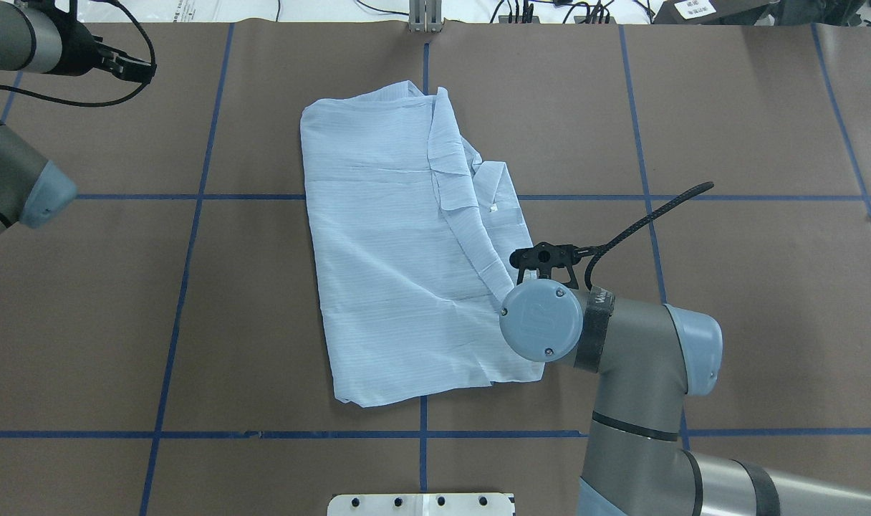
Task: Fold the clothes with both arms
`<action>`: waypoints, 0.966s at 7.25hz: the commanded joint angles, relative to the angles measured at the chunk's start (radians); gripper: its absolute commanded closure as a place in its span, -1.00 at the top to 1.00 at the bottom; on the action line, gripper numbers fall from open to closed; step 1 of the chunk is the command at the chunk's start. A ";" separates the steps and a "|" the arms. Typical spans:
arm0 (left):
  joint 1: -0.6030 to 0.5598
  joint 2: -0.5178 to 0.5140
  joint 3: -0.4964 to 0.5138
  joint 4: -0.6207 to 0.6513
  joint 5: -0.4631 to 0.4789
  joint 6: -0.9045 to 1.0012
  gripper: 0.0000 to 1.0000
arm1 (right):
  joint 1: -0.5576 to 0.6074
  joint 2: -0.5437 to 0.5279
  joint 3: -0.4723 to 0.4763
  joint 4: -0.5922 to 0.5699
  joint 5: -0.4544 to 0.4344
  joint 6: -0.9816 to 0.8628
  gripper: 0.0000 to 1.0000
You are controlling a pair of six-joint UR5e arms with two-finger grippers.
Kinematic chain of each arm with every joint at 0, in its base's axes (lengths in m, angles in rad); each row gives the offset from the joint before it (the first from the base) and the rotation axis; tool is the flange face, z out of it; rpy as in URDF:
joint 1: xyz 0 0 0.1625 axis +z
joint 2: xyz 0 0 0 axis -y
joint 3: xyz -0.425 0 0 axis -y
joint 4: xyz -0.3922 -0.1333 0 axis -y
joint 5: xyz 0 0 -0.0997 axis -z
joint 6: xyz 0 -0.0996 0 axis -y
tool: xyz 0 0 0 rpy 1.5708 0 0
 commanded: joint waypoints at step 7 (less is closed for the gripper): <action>0.002 0.018 -0.008 0.000 0.000 0.002 1.00 | 0.091 0.195 -0.293 0.166 0.005 -0.200 1.00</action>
